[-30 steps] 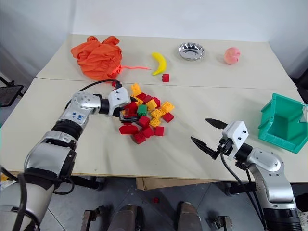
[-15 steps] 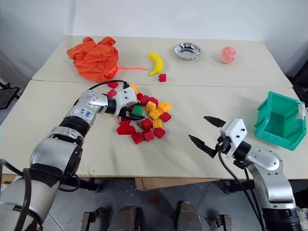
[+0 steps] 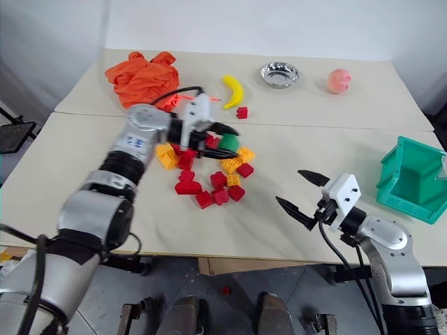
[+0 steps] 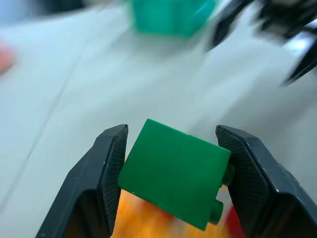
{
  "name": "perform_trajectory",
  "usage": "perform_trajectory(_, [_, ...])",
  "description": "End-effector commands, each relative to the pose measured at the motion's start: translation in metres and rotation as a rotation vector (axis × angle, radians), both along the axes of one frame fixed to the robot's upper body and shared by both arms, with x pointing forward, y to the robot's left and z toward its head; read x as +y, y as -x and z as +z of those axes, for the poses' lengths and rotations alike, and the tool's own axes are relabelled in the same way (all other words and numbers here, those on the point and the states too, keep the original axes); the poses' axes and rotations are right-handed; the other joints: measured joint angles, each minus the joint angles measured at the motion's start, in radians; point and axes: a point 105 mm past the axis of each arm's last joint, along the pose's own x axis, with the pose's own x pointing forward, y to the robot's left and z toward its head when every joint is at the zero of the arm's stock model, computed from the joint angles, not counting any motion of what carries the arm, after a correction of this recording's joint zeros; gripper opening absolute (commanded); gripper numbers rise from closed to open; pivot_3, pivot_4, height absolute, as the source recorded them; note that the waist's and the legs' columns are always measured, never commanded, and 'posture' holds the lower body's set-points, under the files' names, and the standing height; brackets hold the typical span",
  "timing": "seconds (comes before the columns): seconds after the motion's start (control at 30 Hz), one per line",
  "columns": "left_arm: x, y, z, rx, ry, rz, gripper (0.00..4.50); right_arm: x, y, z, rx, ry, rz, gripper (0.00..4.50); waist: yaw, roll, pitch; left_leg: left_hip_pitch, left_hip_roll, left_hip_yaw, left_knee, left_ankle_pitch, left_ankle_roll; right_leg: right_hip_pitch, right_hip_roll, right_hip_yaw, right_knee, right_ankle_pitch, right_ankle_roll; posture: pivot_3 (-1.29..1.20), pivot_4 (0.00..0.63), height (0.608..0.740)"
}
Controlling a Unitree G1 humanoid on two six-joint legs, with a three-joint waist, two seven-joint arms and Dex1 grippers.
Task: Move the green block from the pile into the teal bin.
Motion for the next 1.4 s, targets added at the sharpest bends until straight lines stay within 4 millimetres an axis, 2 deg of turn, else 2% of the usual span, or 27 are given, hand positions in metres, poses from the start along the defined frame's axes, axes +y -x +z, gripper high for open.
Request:
perform_trajectory(0.03, [-0.036,0.007,-0.010,0.004,0.019,-0.004,2.55,-0.027,0.008,0.014,-0.054,0.025,-0.095,4.50,-0.003,0.000,0.000,0.000,0.000,0.000,0.000,0.000,0.000,0.000,0.000,0.000,0.000,0.000,0.000,0.00,0.150,0.740])
perform_trajectory(0.1, [-0.061,0.012,-0.029,0.036,0.010,0.024,2.55,-0.038,0.015,0.014,-0.054,0.037,-0.147,4.50,-0.003,0.000,0.000,0.000,0.000,0.000,0.000,0.000,0.000,0.000,0.000,0.000,0.000,0.000,0.000,0.00,0.150,0.740])
perform_trajectory(0.17, [-0.078,0.018,-0.047,0.030,-0.027,0.035,2.55,-0.044,0.023,0.015,-0.052,0.046,-0.183,4.50,-0.003,0.000,0.000,0.000,0.000,0.000,0.000,0.000,0.000,0.000,0.000,0.000,-0.001,0.000,0.000,0.00,0.150,0.740])
perform_trajectory(0.2, [-0.083,0.020,-0.054,0.018,-0.043,0.035,3.27,-0.046,0.027,0.015,-0.050,0.050,-0.195,4.50,-0.005,0.000,0.000,0.000,0.000,0.000,0.000,0.000,0.000,0.000,0.000,0.000,-0.001,0.000,0.000,0.00,0.150,0.740])
perform_trajectory(0.23, [-0.089,0.023,-0.058,0.032,-0.039,0.041,3.40,-0.047,0.032,0.015,-0.049,0.054,-0.210,4.50,-0.007,0.000,0.000,0.001,0.000,0.000,-0.001,0.000,0.000,0.000,0.000,0.000,-0.001,0.000,0.000,0.00,0.150,0.740])
perform_trajectory(0.3, [-0.097,0.029,-0.052,0.064,0.034,0.019,3.97,-0.049,0.043,0.013,-0.037,0.050,-0.243,4.50,-0.010,0.001,0.000,0.001,0.000,0.000,-0.001,0.000,0.000,0.000,0.000,0.000,-0.001,0.000,0.000,0.00,0.150,0.740])
perform_trajectory(0.37, [-0.096,0.029,-0.043,0.045,0.096,0.009,4.46,-0.049,0.049,0.012,-0.026,0.042,-0.257,4.50,-0.008,0.001,0.000,0.001,0.000,0.000,-0.001,0.000,0.000,-0.001,0.000,0.000,0.000,0.000,0.000,0.00,0.150,0.740])
perform_trajectory(0.43, [-0.087,0.026,-0.036,0.034,0.129,-0.003,4.46,-0.050,0.051,0.010,-0.013,0.045,-0.260,4.50,-0.006,0.001,0.000,0.001,0.000,0.000,0.001,0.000,0.001,0.000,0.000,0.001,-0.001,0.000,0.000,0.00,0.150,0.740])
perform_trajectory(0.5, [-0.071,0.021,-0.029,0.041,0.170,-0.012,4.46,-0.050,0.050,0.008,-0.005,0.046,-0.261,4.50,-0.006,0.001,0.000,0.001,0.000,0.000,0.001,-0.001,0.001,0.001,0.000,0.001,-0.001,0.000,0.000,0.00,0.150,0.740])
perform_trajectory(0.6, [-0.020,0.013,-0.016,0.034,0.253,-0.029,4.46,-0.040,0.041,0.010,0.015,0.047,-0.212,4.50,-0.016,0.002,-0.001,0.001,0.000,0.000,0.000,-0.001,0.001,0.000,0.000,0.001,0.000,0.000,0.000,0.00,0.150,0.740])
perform_trajectory(0.67, [0.007,0.013,-0.013,0.019,0.280,-0.041,4.46,-0.036,0.037,0.010,0.035,0.040,-0.187,4.50,-0.023,0.002,-0.001,0.002,0.001,0.001,0.000,-0.001,0.001,-0.001,0.000,0.002,0.001,0.000,-0.001,0.00,0.150,0.740])
perform_trajectory(0.77, [0.068,0.019,-0.015,-0.010,0.249,-0.015,4.46,-0.019,0.030,0.002,0.126,0.065,-0.070,4.50,-0.029,0.003,-0.001,0.002,0.001,0.000,0.000,0.000,0.001,-0.001,0.000,0.002,0.003,-0.001,-0.001,0.00,0.150,0.740])
perform_trajectory(0.93, [0.131,0.039,-0.015,-0.042,0.216,0.087,4.46,-0.008,0.016,-0.010,0.233,0.198,0.068,4.50,-0.023,0.002,-0.001,0.001,0.001,0.000,0.001,0.000,0.001,0.000,0.000,0.002,0.002,0.000,-0.001,0.00,0.150,0.740])
perform_trajectory(1.03, [0.149,0.059,-0.024,-0.028,0.170,0.109,4.46,-0.016,-0.003,-0.012,0.245,0.272,0.068,4.50,-0.008,0.002,-0.001,0.001,0.001,-0.001,0.003,-0.001,0.001,0.000,0.000,0.002,0.002,0.000,0.000,0.00,0.150,0.740])
perform_trajectory(1.13, [0.159,0.074,-0.037,0.003,0.118,0.123,4.46,-0.023,-0.017,-0.019,0.289,0.338,0.075,4.50,-0.006,0.002,-0.001,0.001,0.001,-0.001,0.003,-0.001,0.001,0.000,0.000,0.002,0.003,0.000,0.000,0.00,0.150,0.740])
perform_trajectory(1.23, [0.160,0.082,-0.044,0.024,0.100,0.128,4.46,-0.026,-0.023,-0.026,0.346,0.405,0.124,4.50,-0.006,0.002,-0.001,0.001,0.001,-0.001,0.003,-0.001,0.001,0.000,0.000,0.002,0.002,0.000,0.000,0.00,0.150,0.740])
perform_trajectory(1.33, [0.154,0.085,-0.043,0.038,0.115,0.120,4.46,-0.025,-0.026,-0.024,0.383,0.411,0.166,4.50,-0.008,0.002,-0.001,0.001,0.001,0.000,0.003,-0.001,0.001,0.000,0.000,0.002,0.002,0.000,0.000,0.00,0.150,0.740])
perform_trajectory(1.37, [0.152,0.086,-0.042,0.040,0.117,0.116,4.50,-0.023,-0.027,-0.023,0.386,0.408,0.180,4.20,-0.009,0.002,-0.001,0.001,0.001,0.000,0.003,-0.001,0.001,0.000,0.000,0.002,0.002,0.000,0.000,0.00,0.150,0.740])
perform_trajectory(1.4, [0.150,0.086,-0.042,0.040,0.118,0.113,4.50,-0.022,-0.028,-0.021,0.378,0.410,0.196,4.09,-0.009,0.002,-0.001,0.001,0.001,0.000,0.003,-0.001,0.001,0.000,0.000,0.002,0.003,0.000,0.000,0.00,0.150,0.740])
